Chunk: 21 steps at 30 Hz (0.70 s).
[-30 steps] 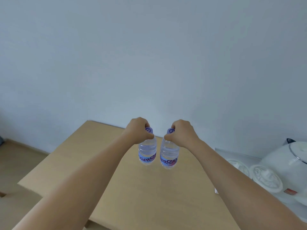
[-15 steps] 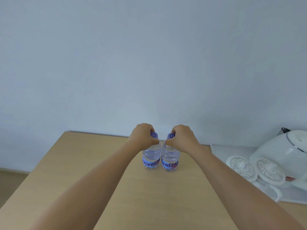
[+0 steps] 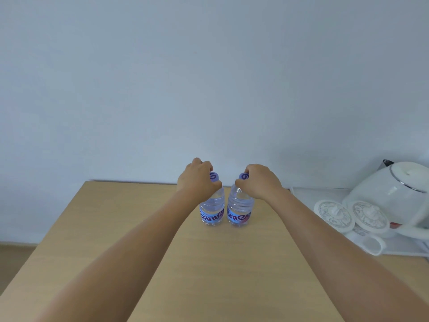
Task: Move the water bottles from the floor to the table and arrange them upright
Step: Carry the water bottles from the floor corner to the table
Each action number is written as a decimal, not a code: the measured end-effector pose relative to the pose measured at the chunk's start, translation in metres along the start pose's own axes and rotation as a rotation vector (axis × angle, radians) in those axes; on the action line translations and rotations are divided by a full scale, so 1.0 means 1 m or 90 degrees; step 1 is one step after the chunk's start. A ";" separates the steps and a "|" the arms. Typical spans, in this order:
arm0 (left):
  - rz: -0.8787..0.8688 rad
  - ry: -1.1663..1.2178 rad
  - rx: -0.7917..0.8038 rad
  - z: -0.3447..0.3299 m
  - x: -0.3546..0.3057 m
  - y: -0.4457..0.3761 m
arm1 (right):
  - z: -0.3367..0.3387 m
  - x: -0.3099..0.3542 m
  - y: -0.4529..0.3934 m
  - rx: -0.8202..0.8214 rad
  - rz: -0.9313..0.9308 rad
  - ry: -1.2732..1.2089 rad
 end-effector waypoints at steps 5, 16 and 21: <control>-0.038 -0.001 -0.065 0.007 -0.010 0.013 | 0.003 -0.005 0.020 -0.079 -0.009 -0.020; -0.119 0.013 0.058 -0.042 -0.068 0.064 | -0.002 -0.072 0.102 -0.114 -0.126 -0.085; -0.178 0.021 0.129 -0.084 -0.114 0.091 | 0.003 -0.130 0.155 -0.118 -0.217 -0.077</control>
Point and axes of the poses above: each hand's wrist, its own y-axis away from the middle knuckle, its own z-axis out of the back of the hand, x = y × z, the point moved 4 cm from there along -y, towards the middle knuckle, and after that the axes turned 6 degrees about y, right-handed, at the moved point
